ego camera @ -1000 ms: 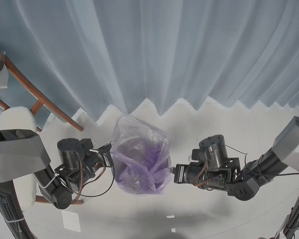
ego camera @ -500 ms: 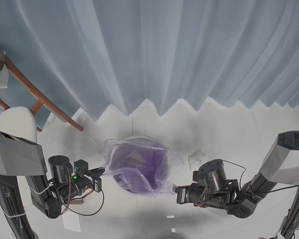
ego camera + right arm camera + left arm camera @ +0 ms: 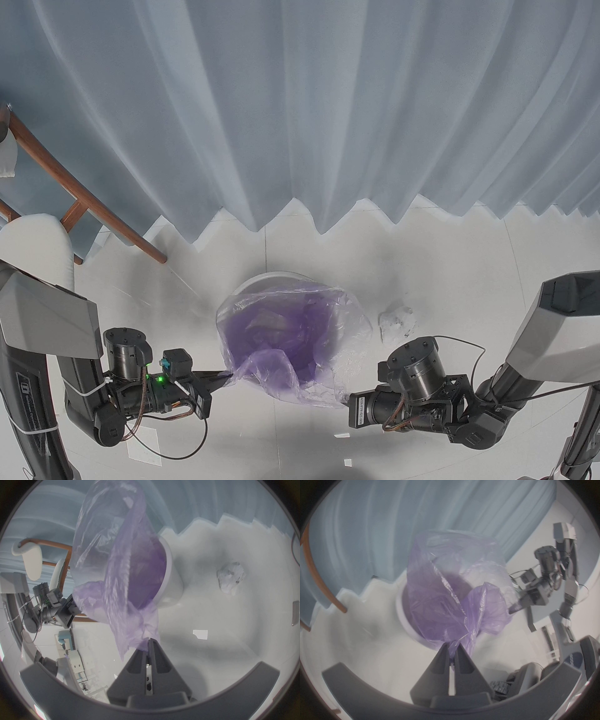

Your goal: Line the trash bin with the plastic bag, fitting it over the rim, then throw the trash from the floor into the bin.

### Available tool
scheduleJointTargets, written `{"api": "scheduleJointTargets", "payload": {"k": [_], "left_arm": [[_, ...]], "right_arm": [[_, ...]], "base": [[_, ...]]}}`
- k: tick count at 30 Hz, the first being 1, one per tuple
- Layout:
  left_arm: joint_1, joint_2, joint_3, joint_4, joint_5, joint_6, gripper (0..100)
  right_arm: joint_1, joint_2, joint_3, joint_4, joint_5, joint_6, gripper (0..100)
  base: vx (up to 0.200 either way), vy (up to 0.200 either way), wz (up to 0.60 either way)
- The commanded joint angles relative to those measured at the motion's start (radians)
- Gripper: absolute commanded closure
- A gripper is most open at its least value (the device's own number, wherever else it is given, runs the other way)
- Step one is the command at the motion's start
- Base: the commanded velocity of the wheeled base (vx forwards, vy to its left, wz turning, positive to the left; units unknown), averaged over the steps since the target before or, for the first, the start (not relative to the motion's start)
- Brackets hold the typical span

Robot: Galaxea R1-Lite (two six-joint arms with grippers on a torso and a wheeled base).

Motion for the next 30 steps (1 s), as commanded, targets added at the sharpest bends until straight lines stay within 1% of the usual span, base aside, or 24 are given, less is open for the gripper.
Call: {"api": "scheduleJointTargets", "payload": {"k": [1, 5, 7, 12, 14, 15, 19, 21, 23, 26, 29, 30], "left_arm": [[0.043, 0.006, 0.032, 0.002, -0.066, 0.052, 100], [0.087, 0.002, 0.031, 0.003, -0.114, 0.107, 100], [0.100, 0.007, 0.031, 0.003, -0.121, 0.135, 100], [0.097, -0.008, 0.035, 0.003, -0.180, 0.158, 100], [0.083, -0.008, 0.058, -0.005, -0.166, 0.184, 100], [0.084, -0.005, 0.066, -0.005, -0.161, 0.195, 100], [0.103, 0.002, 0.072, -0.006, -0.164, 0.192, 100], [0.095, -0.005, 0.084, -0.005, -0.163, 0.181, 100], [0.081, -0.017, 0.137, -0.006, -0.161, 0.164, 100], [0.071, -0.062, 0.212, -0.006, -0.163, 0.109, 100], [0.054, -0.071, 0.212, -0.008, -0.167, 0.093, 100], [0.054, -0.071, 0.212, -0.008, -0.167, 0.092, 100]], "right_arm": [[0.018, -0.005, 0.059, -0.021, 0.039, -0.001, 100], [0.012, 0.006, 0.126, -0.097, 0.063, -0.003, 100], [0.007, 0.023, 0.143, -0.115, 0.068, -0.011, 100], [-0.016, 0.058, 0.155, -0.123, 0.066, -0.086, 100], [-0.021, 0.068, 0.149, -0.123, 0.063, -0.089, 100], [-0.021, 0.075, 0.146, -0.124, 0.062, -0.087, 100], [-0.021, 0.103, 0.140, -0.155, 0.060, -0.087, 100], [-0.021, 0.121, 0.144, -0.184, 0.059, -0.089, 100], [-0.019, 0.133, 0.157, -0.222, 0.054, -0.089, 100], [-0.016, 0.144, 0.174, -0.248, 0.054, -0.087, 100], [-0.016, 0.144, 0.174, -0.259, 0.054, -0.087, 100], [-0.014, 0.143, 0.172, -0.259, 0.054, -0.087, 100]], "base": [[0.000, 0.000, 0.00], [0.000, 0.000, 0.00], [0.200, 0.000, 0.00], [0.200, 0.000, 0.00], [0.200, 0.000, 0.00], [0.000, 0.000, 0.00], [0.000, 0.000, 0.00], [0.000, 0.000, 0.00], [0.000, 0.000, 0.00], [0.000, 0.000, 0.00], [-0.200, -0.200, 0.00], [-0.200, 0.000, 0.00]]}}
